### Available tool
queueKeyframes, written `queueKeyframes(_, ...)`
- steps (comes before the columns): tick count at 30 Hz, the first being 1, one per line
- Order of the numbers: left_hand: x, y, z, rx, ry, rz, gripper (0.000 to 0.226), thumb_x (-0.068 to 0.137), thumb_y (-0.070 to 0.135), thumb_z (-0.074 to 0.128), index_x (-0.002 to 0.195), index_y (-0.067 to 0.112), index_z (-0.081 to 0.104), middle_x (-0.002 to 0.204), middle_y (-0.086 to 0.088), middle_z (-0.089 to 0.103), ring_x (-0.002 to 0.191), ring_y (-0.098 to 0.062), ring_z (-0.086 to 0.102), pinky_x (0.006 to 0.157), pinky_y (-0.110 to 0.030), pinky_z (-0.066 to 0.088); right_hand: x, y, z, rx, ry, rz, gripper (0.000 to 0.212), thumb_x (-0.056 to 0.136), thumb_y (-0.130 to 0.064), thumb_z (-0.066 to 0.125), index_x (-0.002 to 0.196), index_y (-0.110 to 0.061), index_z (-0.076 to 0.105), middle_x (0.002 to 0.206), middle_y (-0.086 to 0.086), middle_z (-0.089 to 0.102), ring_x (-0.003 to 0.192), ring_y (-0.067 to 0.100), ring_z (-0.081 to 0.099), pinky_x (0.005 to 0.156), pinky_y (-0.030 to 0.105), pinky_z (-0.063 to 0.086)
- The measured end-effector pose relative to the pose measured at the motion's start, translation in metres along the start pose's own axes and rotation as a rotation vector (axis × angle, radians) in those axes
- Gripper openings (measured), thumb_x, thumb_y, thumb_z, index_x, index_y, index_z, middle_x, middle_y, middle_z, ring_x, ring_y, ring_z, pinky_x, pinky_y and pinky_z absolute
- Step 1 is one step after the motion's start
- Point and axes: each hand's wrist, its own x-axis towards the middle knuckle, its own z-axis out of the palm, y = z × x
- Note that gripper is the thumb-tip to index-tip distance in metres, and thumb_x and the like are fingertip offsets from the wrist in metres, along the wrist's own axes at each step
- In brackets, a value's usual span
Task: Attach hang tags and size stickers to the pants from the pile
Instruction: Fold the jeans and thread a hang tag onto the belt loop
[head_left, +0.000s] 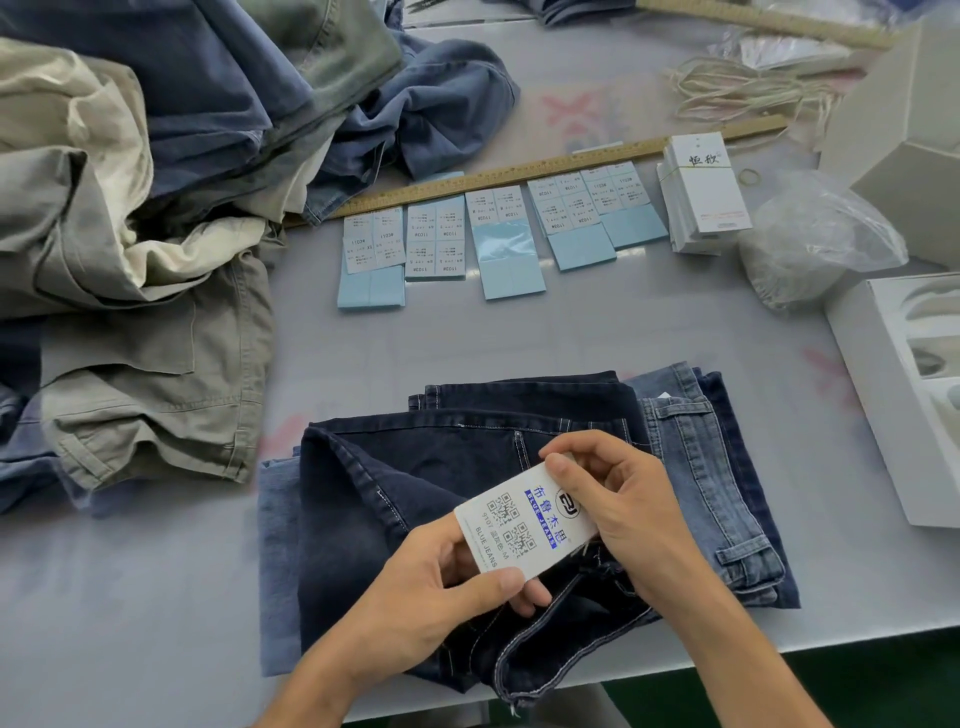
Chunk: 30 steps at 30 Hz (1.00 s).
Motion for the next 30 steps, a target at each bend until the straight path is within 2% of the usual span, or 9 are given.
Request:
queueKeyframes(7, -0.002, -0.001, -0.001, 0.044, 0.094, 0.003, 0.024, 0.098, 0.03, 0.07, 0.121, 0.031, 0.067, 0.098, -0.015, 0.078, 0.084, -0.031, 0.076, 0.074, -0.026, 0.055, -0.004, -0.007, 0.0, -0.02, -0.001, -0.017, 0.006, 0.091, -0.023, 0.071, 0.091, -0.027, 0.076, 0.081, 0.004, 0.073, 0.071, 0.009, 0.067, 0.058, 0.019, 0.05)
queueKeyframes(11, -0.003, -0.01, 0.009, 0.114, 0.279, 0.053, 0.024, 0.09, 0.037, 0.073, 0.114, 0.036, 0.072, 0.089, -0.01, 0.079, 0.071, -0.027, 0.076, 0.065, -0.026, 0.056, -0.005, -0.01, -0.005, -0.075, -0.045, -0.051, 0.011, 0.089, -0.029, 0.069, 0.098, -0.029, 0.076, 0.085, 0.0, 0.073, 0.078, 0.007, 0.066, 0.065, 0.018, 0.051)
queueKeyframes(15, -0.003, -0.017, 0.012, 0.82, 0.604, 0.528, 0.018, 0.093, 0.021, 0.073, 0.109, 0.028, 0.075, 0.089, 0.012, 0.073, 0.069, -0.008, 0.068, 0.059, -0.022, 0.055, -0.011, -0.014, -0.024, -0.15, -0.166, -0.118, 0.023, 0.085, -0.021, 0.074, 0.109, -0.023, 0.075, 0.101, 0.003, 0.073, 0.095, 0.02, 0.071, 0.082, 0.024, 0.057)
queueKeyframes(17, -0.003, -0.025, 0.012, 1.109, 0.645, 0.698, 0.018, 0.091, 0.005, 0.072, 0.106, 0.013, 0.075, 0.096, 0.004, 0.071, 0.076, -0.011, 0.066, 0.059, -0.025, 0.053, -0.015, -0.013, -0.033, -0.217, -0.184, -0.194, 0.019, 0.084, -0.01, 0.076, 0.101, -0.019, 0.077, 0.106, 0.004, 0.073, 0.098, 0.024, 0.071, 0.084, 0.025, 0.058)
queueKeyframes(22, -0.007, -0.045, 0.012, 1.306, 0.75, 0.816, 0.027, 0.081, -0.009, 0.075, 0.105, 0.001, 0.079, 0.104, -0.016, 0.074, 0.078, -0.016, 0.067, 0.062, -0.02, 0.051, -0.023, -0.007, -0.05, -0.438, -0.26, -0.246, 0.028, 0.08, 0.002, 0.08, 0.096, -0.021, 0.079, 0.115, -0.008, 0.073, 0.113, 0.018, 0.068, 0.091, 0.024, 0.055)
queueKeyframes(24, -0.007, -0.047, 0.013, 1.275, 0.747, 0.841, 0.024, 0.081, -0.008, 0.075, 0.103, 0.0, 0.079, 0.105, -0.015, 0.074, 0.08, -0.015, 0.067, 0.066, -0.019, 0.052, -0.026, -0.004, -0.051, -0.482, -0.279, -0.247, 0.026, 0.082, -0.005, 0.08, 0.101, -0.023, 0.078, 0.117, -0.01, 0.073, 0.116, 0.014, 0.067, 0.096, 0.021, 0.052)
queueKeyframes(26, -0.004, -0.042, 0.016, 1.105, 0.707, 0.798, 0.015, 0.088, 0.004, 0.074, 0.102, 0.005, 0.08, 0.102, 0.0, 0.074, 0.085, -0.006, 0.067, 0.072, -0.015, 0.051, -0.028, -0.003, -0.048, -0.431, -0.245, -0.211, 0.021, 0.085, -0.012, 0.077, 0.101, -0.027, 0.078, 0.111, -0.009, 0.075, 0.11, 0.013, 0.069, 0.092, 0.02, 0.053)
queueKeyframes(28, -0.001, -0.029, 0.022, 0.71, 0.653, 0.536, 0.017, 0.093, 0.031, 0.072, 0.108, 0.026, 0.077, 0.09, 0.014, 0.075, 0.073, 0.001, 0.068, 0.068, -0.012, 0.052, -0.027, -0.005, -0.04, -0.301, -0.132, -0.131, 0.011, 0.087, -0.024, 0.073, 0.092, -0.032, 0.078, 0.098, -0.003, 0.078, 0.094, 0.014, 0.074, 0.078, 0.02, 0.057)
queueKeyframes(30, 0.001, -0.025, 0.025, 0.358, 0.571, 0.219, 0.027, 0.088, 0.051, 0.07, 0.113, 0.041, 0.07, 0.075, 0.004, 0.076, 0.056, -0.007, 0.066, 0.056, -0.02, 0.053, -0.022, -0.004, -0.03, -0.213, -0.026, -0.049, 0.006, 0.086, -0.031, 0.07, 0.087, -0.032, 0.076, 0.089, 0.0, 0.078, 0.081, 0.012, 0.074, 0.067, 0.02, 0.057)
